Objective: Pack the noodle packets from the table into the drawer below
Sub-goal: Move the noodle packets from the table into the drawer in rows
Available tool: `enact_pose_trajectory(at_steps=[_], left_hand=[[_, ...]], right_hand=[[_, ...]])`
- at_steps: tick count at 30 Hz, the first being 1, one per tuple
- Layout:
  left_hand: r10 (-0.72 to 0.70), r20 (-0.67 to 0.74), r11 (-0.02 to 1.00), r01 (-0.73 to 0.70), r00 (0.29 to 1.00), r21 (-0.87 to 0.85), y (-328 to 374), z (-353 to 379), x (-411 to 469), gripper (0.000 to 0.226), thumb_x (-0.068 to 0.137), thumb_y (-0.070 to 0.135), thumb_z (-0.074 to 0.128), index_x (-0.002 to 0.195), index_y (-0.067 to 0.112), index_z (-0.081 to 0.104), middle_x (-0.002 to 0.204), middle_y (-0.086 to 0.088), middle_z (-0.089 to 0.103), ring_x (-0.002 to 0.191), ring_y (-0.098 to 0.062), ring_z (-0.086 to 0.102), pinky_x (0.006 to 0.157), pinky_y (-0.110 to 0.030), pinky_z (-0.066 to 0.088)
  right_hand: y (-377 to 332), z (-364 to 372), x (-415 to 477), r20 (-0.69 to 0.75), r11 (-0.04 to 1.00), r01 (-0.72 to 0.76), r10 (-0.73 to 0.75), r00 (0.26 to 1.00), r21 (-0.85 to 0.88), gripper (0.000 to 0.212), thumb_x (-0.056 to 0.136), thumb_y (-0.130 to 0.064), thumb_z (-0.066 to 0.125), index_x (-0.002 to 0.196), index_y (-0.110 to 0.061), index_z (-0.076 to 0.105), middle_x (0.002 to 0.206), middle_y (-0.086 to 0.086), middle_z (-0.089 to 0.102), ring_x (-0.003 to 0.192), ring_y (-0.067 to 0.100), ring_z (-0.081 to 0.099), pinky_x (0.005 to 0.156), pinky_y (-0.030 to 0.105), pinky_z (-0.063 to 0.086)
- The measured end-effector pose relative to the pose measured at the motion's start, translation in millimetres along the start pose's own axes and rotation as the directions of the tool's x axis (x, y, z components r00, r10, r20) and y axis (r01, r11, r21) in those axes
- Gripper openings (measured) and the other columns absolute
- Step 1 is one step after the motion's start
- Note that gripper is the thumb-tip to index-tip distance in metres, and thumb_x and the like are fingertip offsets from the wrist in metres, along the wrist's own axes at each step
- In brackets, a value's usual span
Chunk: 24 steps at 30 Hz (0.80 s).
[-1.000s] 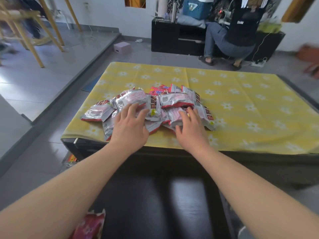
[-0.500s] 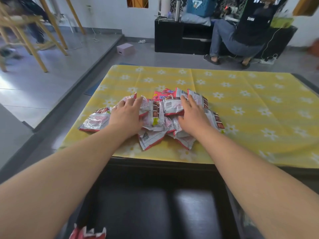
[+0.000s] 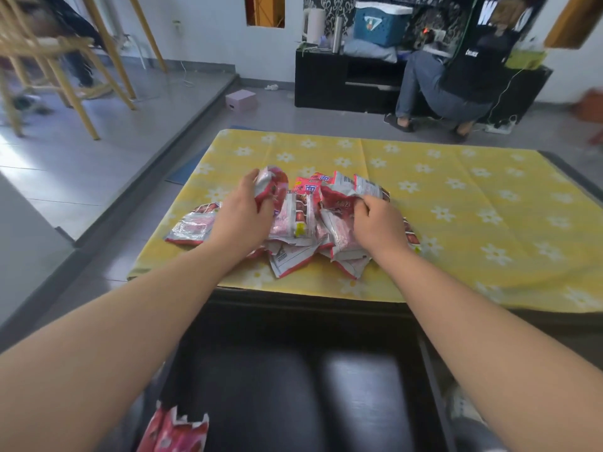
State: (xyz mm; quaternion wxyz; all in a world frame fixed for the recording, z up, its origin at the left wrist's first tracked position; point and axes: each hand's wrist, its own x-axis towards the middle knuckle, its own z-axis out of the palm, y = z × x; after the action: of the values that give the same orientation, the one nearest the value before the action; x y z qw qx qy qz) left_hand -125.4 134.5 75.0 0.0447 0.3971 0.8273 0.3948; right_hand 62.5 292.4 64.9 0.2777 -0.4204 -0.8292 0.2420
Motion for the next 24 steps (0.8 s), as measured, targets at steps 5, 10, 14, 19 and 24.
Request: enact_pose_trajectory(at_steps=[5, 10, 14, 19, 24], left_hand=[[-0.264, 0.105, 0.827, 0.281, 0.959, -0.486, 13, -7, -21, 0.030, 0.095, 0.038, 0.043, 0.118, 0.029, 0.059, 0.109, -0.010, 0.072, 0.078, -0.016, 0.070, 0.061, -0.036, 0.057], [-0.390, 0.226, 0.565, 0.425, 0.893, -0.707, 10, -8, -55, 0.023, 0.099, 0.026, 0.048, 0.116, 0.020, 0.062, 0.084, -0.003, 0.074, 0.068, -0.018, 0.075, 0.059, -0.034, 0.061], [-0.406, 0.301, 0.466, 0.479, 0.863, -0.744, 5, -13, -83, 0.022, 0.098, 0.030, 0.050, 0.115, 0.021, 0.062, 0.078, -0.001, 0.077, 0.065, -0.018, 0.076, 0.055, -0.032, 0.058], [-0.397, 0.290, 0.561, 0.481, 0.871, -0.674, 1, -21, -111, 0.023, 0.104, 0.035, 0.045, 0.119, 0.024, 0.058, 0.085, 0.001, 0.075, 0.072, -0.013, 0.075, 0.060, -0.027, 0.056], [-0.359, 0.328, 0.704, 0.485, 0.874, -0.520, -4, -32, -129, 0.044, 0.106, 0.043, 0.042, 0.142, 0.020, 0.054, 0.129, 0.001, 0.064, 0.119, -0.024, 0.059, 0.106, -0.044, 0.044]], right_hand=[[-22, -16, -30, 0.065, 0.911, -0.170, 0.157, 0.985, 0.376, 0.039, 0.112, -0.027, 0.036, 0.090, -0.008, 0.061, 0.082, 0.009, 0.062, 0.074, 0.024, 0.058, 0.069, 0.036, 0.044], [-36, -20, -64, 0.241, 0.634, -0.401, 0.328, 0.914, 0.661, 0.032, 0.110, -0.026, 0.038, 0.114, -0.009, 0.065, 0.112, 0.023, 0.072, 0.107, 0.041, 0.072, 0.101, 0.060, 0.053], [-40, -22, -89, 0.322, 0.437, -0.476, 0.380, 0.867, 0.764, 0.030, 0.110, -0.025, 0.040, 0.110, -0.018, 0.068, 0.107, 0.018, 0.076, 0.099, 0.039, 0.075, 0.082, 0.052, 0.059], [-45, -33, -111, 0.349, 0.517, -0.408, 0.213, 0.913, 0.753, 0.032, 0.112, -0.031, 0.043, 0.108, -0.017, 0.071, 0.111, 0.018, 0.078, 0.102, 0.037, 0.076, 0.095, 0.055, 0.057], [-63, -49, -123, 0.504, 0.959, -0.012, -0.137, 0.853, 0.282, 0.033, 0.107, -0.035, 0.055, 0.098, -0.009, 0.074, 0.088, 0.006, 0.068, 0.082, 0.023, 0.062, 0.086, 0.043, 0.052]])
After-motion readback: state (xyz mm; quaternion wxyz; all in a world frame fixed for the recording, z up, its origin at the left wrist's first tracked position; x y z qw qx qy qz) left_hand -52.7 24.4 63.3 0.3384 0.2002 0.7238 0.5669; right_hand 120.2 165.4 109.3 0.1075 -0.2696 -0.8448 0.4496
